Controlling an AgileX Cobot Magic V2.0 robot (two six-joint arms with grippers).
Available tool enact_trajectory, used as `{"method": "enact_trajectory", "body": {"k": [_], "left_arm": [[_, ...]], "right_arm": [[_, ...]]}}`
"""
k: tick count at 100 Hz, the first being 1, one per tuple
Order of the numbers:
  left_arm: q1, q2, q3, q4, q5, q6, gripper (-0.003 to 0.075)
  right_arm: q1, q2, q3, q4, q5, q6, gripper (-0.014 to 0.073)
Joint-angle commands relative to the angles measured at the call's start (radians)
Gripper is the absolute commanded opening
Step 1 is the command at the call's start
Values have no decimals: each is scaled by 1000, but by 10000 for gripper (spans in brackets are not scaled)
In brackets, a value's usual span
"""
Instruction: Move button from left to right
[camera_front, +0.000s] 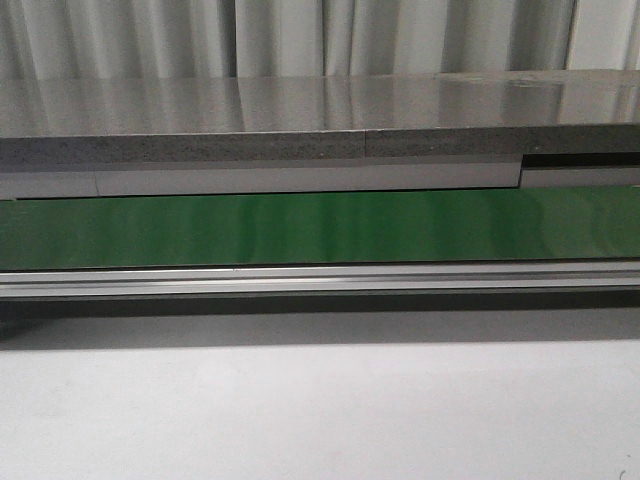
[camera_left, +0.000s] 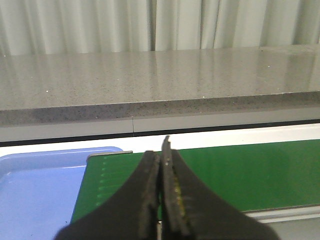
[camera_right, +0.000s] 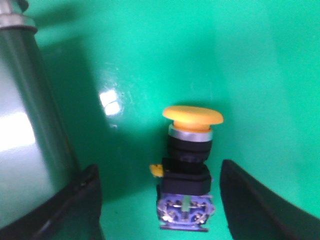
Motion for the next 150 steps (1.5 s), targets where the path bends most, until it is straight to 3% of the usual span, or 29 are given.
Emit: {"method": "enact_trajectory", "body": {"k": [1,37,71,115,150], "left_arm": [[-2,9,-28,-11,-84,-3,-20],[-2,9,-28,-11,-84,-3,-20],[-2,9,-28,-11,-84,-3,-20],[-2,9,-28,-11,-84,-3,-20],[-2,9,-28,-11,-84,-3,-20]], "right_arm": [[-4,-46,-33,2,-20,-8,521],[20,-157,-33,16,-118,-8,521],[176,-359,5,17,-219,-8,521],[410,-801,457,34,-523,-8,521],[465,-1225,773,47,-548,-8,517]]}}
